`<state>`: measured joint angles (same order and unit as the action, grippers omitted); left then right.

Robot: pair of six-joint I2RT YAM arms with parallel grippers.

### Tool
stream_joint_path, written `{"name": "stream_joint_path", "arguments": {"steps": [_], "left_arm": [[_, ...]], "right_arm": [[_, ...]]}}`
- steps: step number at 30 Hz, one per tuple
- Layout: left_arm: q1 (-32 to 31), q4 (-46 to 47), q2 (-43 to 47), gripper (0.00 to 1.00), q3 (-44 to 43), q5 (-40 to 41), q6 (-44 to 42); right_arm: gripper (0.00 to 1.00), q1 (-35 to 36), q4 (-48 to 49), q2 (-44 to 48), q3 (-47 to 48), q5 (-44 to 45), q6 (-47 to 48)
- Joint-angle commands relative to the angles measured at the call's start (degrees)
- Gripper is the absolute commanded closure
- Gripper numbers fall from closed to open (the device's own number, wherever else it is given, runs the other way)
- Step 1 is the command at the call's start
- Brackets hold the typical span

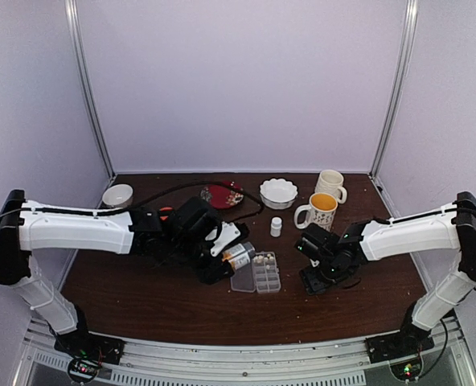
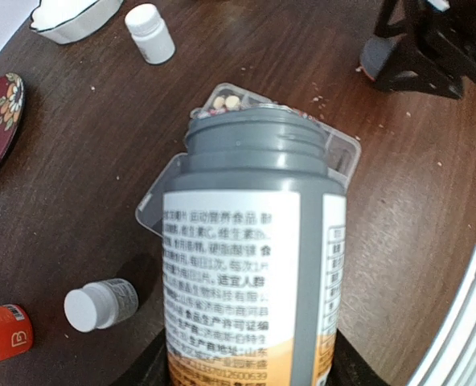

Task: Sort the pills into containers
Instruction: Pick up the lid of the pill bottle from the center of the board.

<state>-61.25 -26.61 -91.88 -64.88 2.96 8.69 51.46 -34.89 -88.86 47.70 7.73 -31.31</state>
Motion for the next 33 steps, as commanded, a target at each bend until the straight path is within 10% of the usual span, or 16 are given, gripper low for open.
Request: {"name": "stream_joint_path", "arguments": {"steps": [1, 6, 17, 26, 33], "left_arm": [[-2.7, 13.2, 8.3, 1.0, 9.1, 2.8, -1.0], [-2.9, 36.1, 14.3, 1.0, 16.2, -0.1, -0.4], [-3.9, 53.9, 29.0, 1.0, 26.9, 2.1, -4.5], [-3.9, 55.7, 34.7, 1.0, 29.2, 1.1, -7.0], [-3.8, 60.6, 40.7, 1.0, 40.5, 0.0, -7.4]], "right_arm": [[0.33, 0.2, 0.0, -0.7, 1.2, 0.8, -0.4], [0.34, 0.3, -0.9, -0.5, 1.0, 0.1, -0.3], [0.38, 0.2, -0.8, 0.0, 1.0, -0.1, -1.0], [0.23, 0.1, -2.5, 3.0, 0.3, 1.1, -1.1], [0.33, -0.6, -1.0, 3.0, -0.7, -1.0, -0.7]]}}
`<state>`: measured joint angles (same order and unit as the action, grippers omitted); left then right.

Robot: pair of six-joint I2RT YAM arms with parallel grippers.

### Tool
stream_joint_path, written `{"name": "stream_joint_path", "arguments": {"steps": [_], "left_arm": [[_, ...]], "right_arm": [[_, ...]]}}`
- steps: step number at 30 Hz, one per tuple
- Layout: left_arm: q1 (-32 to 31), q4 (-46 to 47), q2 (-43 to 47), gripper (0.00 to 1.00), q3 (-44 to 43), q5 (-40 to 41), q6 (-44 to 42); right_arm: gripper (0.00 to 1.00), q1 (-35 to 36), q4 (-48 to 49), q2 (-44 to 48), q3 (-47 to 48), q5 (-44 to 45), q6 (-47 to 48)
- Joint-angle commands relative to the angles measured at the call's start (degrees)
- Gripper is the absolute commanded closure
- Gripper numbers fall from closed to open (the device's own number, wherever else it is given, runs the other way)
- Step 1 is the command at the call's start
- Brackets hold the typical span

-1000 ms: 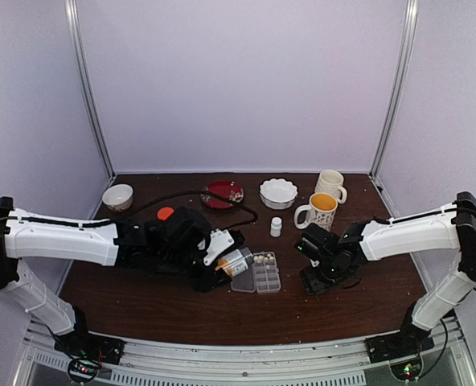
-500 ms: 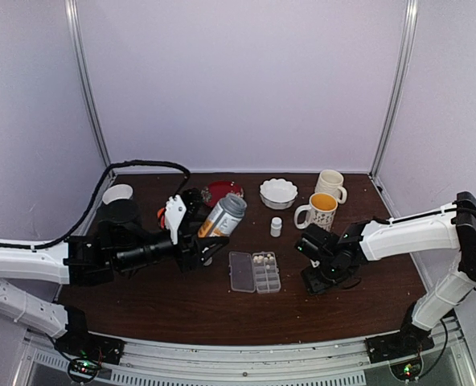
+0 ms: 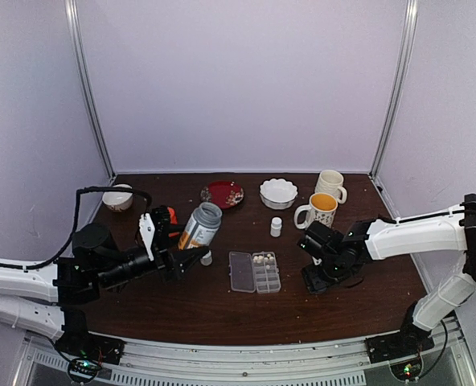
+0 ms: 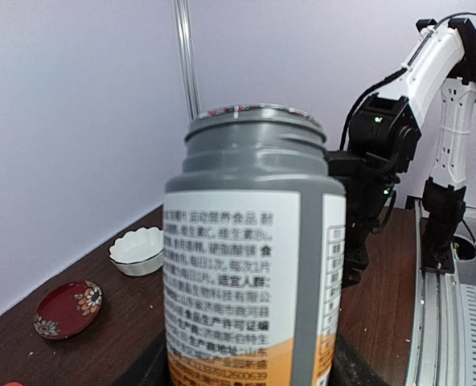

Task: Sort the pills into containers
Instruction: Pick up the lid of the pill bottle from the center of the board.

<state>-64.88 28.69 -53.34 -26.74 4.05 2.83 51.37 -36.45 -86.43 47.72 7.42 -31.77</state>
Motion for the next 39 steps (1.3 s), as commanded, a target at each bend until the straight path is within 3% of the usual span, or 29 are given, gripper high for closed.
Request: {"name": "stream_joint_path", "arguments": {"steps": [1, 8, 16, 27, 33, 39], "left_arm": [[-0.2, 5.1, 2.7, 1.0, 2.8, -1.6, -2.1], [-0.2, 9.8, 4.8, 1.0, 6.9, -4.0, -7.1], [-0.2, 9.6, 3.5, 1.0, 7.0, -6.0, -7.9], [-0.2, 9.5, 3.0, 1.0, 7.0, -6.3, -8.8], [-0.2, 9.3, 1.3, 1.0, 6.3, -8.2, -8.6], [-0.2, 6.3, -4.4, 1.0, 2.0, -13.6, -8.3]], "right_arm": [[0.33, -0.6, 0.9, 0.3, -0.7, -1.1, -0.2], [0.27, -1.1, 1.9, -0.3, -1.3, -1.6, -0.4], [0.27, -2.4, 3.1, -1.0, -2.5, -3.9, -0.2], [0.5, -2.7, 3.5, 0.0, -1.6, -5.2, -0.2], [0.51, -3.5, 19.1, 14.0, -5.3, -25.4, -0.9], [0.56, -3.4, 32.3, 18.7, -4.0, -45.0, -4.6]]}}
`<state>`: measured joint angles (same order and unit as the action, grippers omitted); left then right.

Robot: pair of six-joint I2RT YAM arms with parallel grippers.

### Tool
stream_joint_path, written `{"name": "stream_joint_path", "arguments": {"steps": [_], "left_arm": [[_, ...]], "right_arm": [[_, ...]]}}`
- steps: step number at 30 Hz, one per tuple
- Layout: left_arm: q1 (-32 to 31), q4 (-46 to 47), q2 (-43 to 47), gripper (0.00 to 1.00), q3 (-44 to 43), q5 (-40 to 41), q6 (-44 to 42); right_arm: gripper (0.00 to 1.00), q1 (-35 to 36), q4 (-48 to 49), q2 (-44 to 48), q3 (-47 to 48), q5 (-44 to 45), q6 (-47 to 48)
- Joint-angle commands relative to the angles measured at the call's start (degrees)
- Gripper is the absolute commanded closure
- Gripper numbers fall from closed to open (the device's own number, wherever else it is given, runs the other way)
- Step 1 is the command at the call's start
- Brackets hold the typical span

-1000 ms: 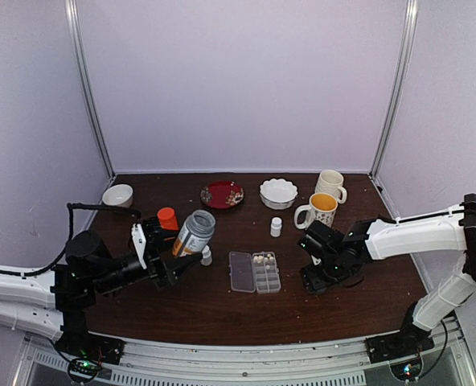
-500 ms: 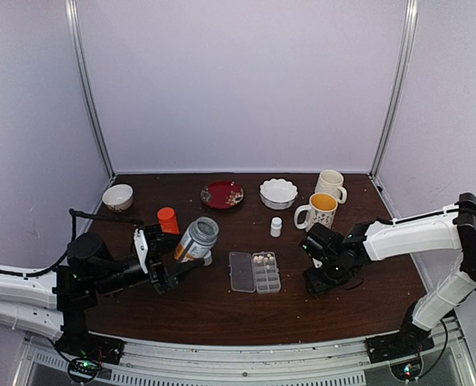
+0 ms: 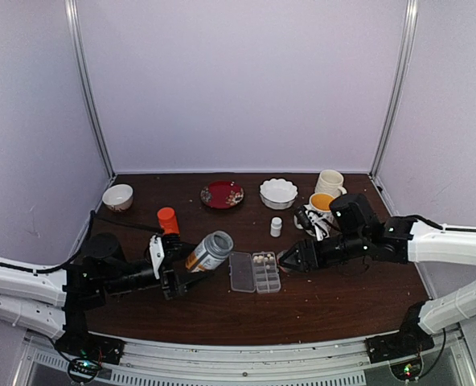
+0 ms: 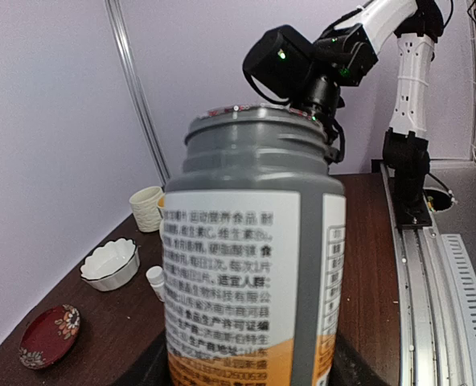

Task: Sort the pills into containers
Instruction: Pick up the lid of the pill bottle from the center of the board, then close the lid of the pill bottle on the pill bottle.

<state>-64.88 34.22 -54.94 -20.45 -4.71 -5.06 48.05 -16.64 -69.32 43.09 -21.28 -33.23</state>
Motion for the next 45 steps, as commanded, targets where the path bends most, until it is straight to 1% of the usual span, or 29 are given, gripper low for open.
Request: {"name": "stream_joint_path", "arguments": {"steps": [1, 4, 8, 13, 22, 28, 32, 34, 39, 45], "left_arm": [[-0.2, -0.1, -3.9, 1.0, -5.8, -6.0, -0.3], [-0.2, -3.4, -6.7, 1.0, -9.2, -9.2, -0.3], [-0.2, -5.3, -9.2, 1.0, -12.2, -11.6, -0.3], [-0.2, -8.3, -11.6, 1.0, -14.6, -11.9, -0.6], [-0.2, -9.8, -13.5, 1.0, -16.5, -12.6, 0.6], [-0.2, -11.9, -14.6, 1.0, -18.4, -12.9, 1.4], [-0.2, -12.4, -14.9, 1.0, -18.9, -13.0, 1.6], [-0.2, -12.4, -14.9, 1.0, -19.0, -13.0, 1.6], [-0.2, -13.2, -15.4, 1.0, -19.6, -13.3, 1.8], [-0.2, -16.4, -16.4, 1.0, -22.1, -14.2, 3.1]], "right_arm": [[0.57, 0.1, 15.3, 2.3, 0.5, -18.5, -4.1], [0.57, 0.6, 20.7, 4.1, 0.7, -22.2, -6.1], [0.58, 1.2, 23.6, 4.5, 1.6, -24.7, -7.6], [0.58, 2.3, 23.5, 5.6, 3.3, -25.0, -7.4], [0.57, 4.2, 22.9, 5.9, 6.0, -25.5, -5.9], [0.57, 6.1, 14.5, 4.5, 10.0, -22.5, -1.3], [0.57, 8.1, 4.3, 2.8, 14.2, -17.7, 4.1], [0.57, 9.1, 0.7, 1.8, 16.2, -16.0, 6.0], [0.56, 11.6, -5.5, -0.7, 20.3, -11.9, 10.1], [0.55, 14.8, -8.2, -2.7, 22.8, -10.3, 16.1]]}}
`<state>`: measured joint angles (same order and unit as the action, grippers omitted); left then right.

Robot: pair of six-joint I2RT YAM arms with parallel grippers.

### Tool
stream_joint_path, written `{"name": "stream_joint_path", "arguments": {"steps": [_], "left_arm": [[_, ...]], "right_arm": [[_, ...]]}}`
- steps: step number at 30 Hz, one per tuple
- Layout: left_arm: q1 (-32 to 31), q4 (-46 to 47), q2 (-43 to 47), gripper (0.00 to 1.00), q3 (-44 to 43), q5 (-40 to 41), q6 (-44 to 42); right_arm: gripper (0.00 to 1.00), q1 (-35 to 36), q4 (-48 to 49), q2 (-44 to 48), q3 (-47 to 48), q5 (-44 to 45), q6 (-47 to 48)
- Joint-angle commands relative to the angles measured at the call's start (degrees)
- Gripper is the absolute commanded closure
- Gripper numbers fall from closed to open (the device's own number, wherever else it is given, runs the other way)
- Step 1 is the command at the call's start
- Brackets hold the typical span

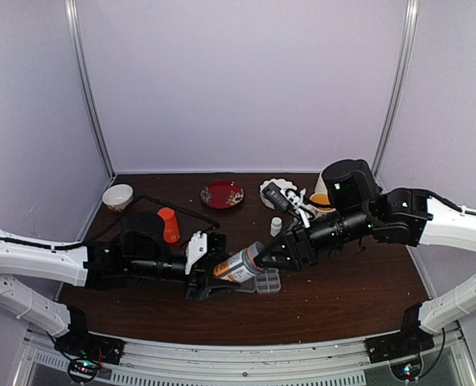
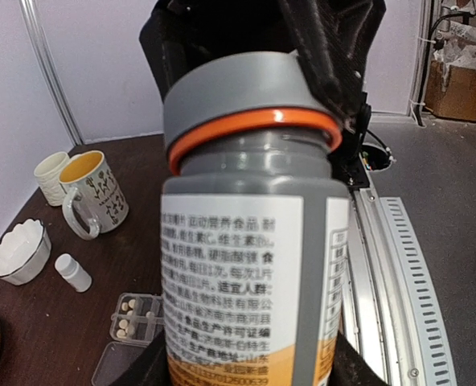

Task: Sort the pills into containers
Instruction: Close the lid of the pill bottle on the pill bottle, then screw the lid of the pill bottle onto the pill bottle.

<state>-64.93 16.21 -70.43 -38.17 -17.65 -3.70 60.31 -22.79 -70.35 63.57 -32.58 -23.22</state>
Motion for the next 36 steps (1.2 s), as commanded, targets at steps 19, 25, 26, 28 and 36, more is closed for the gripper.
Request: {"name": "stream_joint_path", "arguments": {"steps": [19, 25, 26, 28, 36], "left_arm": [[7.5, 6.1, -3.0, 1.0, -10.8, -28.6, 22.1], [7.8, 7.9, -3.8, 1.0, -12.4, -33.1, 25.0], [7.8, 8.5, -3.8, 1.0, -12.5, -33.8, 25.6], [7.9, 9.6, -4.1, 1.0, -12.7, -35.1, 26.7], [7.9, -7.6, 0.0, 1.0, -14.5, -17.8, 15.2]], "right_arm": [[0.6, 3.0, -3.4, -3.9, 4.6, -5.9, 33.0], [0.6, 3.1, -2.8, -0.7, 2.7, -7.9, 41.6], [0.6, 3.1, -2.9, -0.8, 2.9, -7.9, 42.1], [0.6, 3.1, -3.4, -1.3, 3.4, -8.3, 42.6], [0.68, 3.1, -2.7, -3.6, 4.6, -0.7, 24.2]]}}
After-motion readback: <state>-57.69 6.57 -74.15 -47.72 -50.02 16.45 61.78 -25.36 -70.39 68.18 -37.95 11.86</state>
